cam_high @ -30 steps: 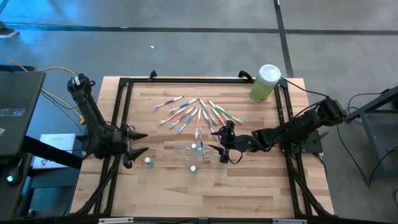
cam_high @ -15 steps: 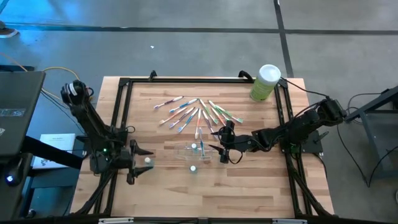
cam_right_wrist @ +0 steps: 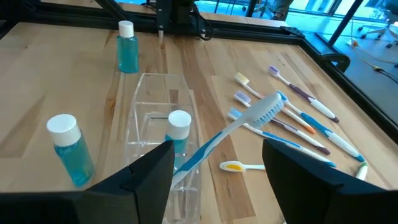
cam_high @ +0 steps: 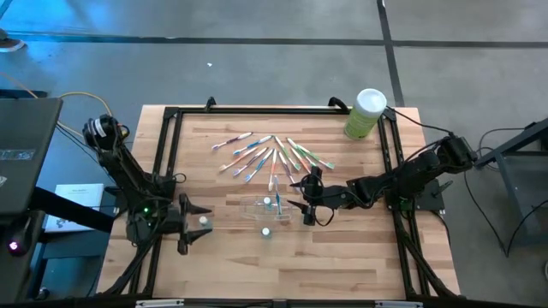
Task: Pick & Place toothbrushing station
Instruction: Put the blue mouthwash into the transparent organizer
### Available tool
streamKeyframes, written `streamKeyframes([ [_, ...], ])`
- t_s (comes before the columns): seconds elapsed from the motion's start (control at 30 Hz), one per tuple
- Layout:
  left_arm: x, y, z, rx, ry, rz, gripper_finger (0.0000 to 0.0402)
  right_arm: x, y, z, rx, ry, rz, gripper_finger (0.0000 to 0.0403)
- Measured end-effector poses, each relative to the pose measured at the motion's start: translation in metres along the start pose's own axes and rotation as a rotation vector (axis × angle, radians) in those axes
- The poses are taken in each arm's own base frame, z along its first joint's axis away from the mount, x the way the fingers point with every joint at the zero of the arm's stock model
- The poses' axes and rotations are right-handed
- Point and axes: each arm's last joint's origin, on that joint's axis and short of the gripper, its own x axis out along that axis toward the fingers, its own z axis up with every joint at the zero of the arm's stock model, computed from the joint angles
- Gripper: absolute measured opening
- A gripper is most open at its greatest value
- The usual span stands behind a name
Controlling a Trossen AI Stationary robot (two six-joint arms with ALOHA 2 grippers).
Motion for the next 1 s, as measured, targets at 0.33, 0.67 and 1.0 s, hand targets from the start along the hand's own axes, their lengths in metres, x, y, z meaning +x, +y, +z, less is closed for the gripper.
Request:
streamKeyframes([
  [0.33, -0.009, 0.002, -0.006, 0.052, -0.014, 0.058, 0.0287, 0.0, 0.0, 0.0, 0.001, 0.0, 0.001, 0.0236],
  [0.67, -0.009, 0.006, -0.014, 0.041, 0.01, 0.054, 0.0287, 0.0, 0.001, 0.0, 0.001, 0.003, 0.033, 0.0236],
  [1.0, -0.012, 0.011, -0.022, 0.052, 0.042, 0.043, 0.0287, 0.0, 0.001, 0.0, 0.001, 0.003, 0.034, 0.0236],
])
